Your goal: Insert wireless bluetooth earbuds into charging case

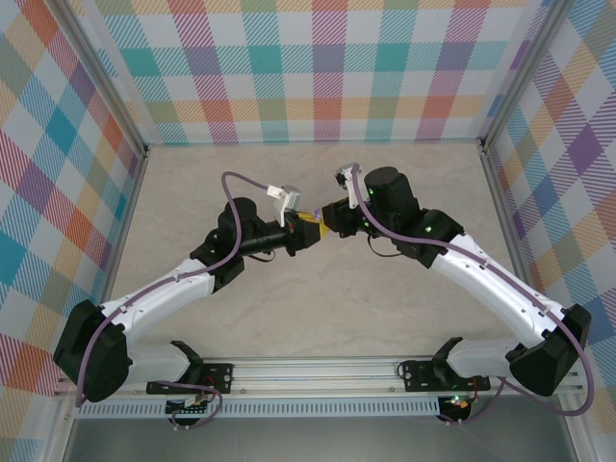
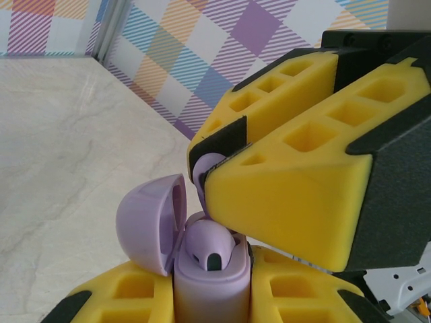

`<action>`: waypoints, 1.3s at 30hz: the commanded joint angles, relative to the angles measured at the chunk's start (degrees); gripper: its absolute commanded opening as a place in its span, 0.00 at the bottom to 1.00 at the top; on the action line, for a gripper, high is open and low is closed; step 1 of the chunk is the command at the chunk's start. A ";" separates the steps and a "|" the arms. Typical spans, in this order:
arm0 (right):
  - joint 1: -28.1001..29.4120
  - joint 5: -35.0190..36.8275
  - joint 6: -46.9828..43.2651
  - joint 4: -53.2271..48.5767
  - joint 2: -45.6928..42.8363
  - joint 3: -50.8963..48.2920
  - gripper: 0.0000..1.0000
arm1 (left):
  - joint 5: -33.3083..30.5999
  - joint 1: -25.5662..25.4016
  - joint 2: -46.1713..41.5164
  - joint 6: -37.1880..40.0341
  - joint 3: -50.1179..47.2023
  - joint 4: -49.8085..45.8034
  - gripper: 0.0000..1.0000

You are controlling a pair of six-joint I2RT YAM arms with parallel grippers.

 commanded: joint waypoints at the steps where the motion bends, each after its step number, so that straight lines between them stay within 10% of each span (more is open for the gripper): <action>1: 0.57 -2.66 -0.23 -1.31 -0.16 1.55 0.21 | -0.84 -0.08 -1.10 -0.10 2.22 1.31 0.07; 39: -1.78 -19.35 -0.56 -5.01 -1.15 5.62 0.22 | 1.07 -0.04 -9.11 4.65 -2.00 5.69 0.06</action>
